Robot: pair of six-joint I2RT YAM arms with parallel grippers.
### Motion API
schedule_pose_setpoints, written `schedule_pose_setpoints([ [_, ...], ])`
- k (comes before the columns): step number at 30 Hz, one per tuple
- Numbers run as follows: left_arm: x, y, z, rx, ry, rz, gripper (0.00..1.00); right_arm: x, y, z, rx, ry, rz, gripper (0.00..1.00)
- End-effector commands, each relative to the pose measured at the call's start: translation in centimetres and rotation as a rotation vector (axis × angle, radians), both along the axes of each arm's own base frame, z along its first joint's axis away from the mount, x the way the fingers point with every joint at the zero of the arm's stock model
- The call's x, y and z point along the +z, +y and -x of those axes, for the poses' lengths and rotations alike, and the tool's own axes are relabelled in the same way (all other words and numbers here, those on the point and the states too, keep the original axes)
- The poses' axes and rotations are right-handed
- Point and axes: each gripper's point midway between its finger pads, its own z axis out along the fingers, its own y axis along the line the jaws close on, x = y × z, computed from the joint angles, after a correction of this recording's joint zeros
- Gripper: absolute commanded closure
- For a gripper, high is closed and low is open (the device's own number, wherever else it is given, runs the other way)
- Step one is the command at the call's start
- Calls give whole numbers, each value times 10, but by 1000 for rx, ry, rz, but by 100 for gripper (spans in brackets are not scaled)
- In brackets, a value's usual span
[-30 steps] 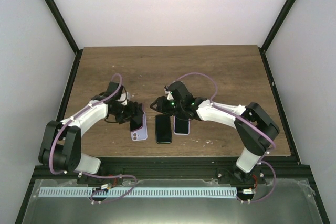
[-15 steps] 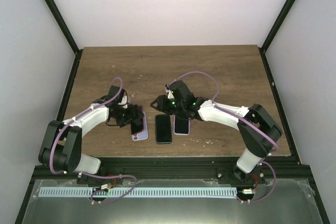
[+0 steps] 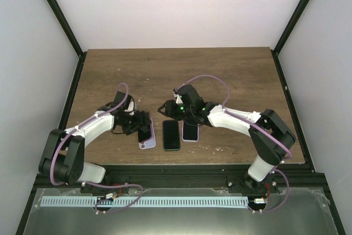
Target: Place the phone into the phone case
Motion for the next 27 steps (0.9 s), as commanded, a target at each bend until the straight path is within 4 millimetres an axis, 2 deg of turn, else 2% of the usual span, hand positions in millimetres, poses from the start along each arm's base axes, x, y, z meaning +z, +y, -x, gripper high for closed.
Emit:
schedule_pose_setpoints([
  [1,1,-3,7,10,8,21,55,7,-2,-3,-8,-27,-3,58],
  [4,3,-3,10,11,14,27,55,7,-2,-3,-8,-26,-5,58],
  [11,20,-7,11,23,-16,55,55,6,-4,-1,-10,-21,-6,58],
  [20,18,-13,20,41,4,71,56,6,-4,1,-5,-18,-15,58],
  [27,8,-9,17,58,12,33,56,9,-7,4,-5,-25,-21,57],
])
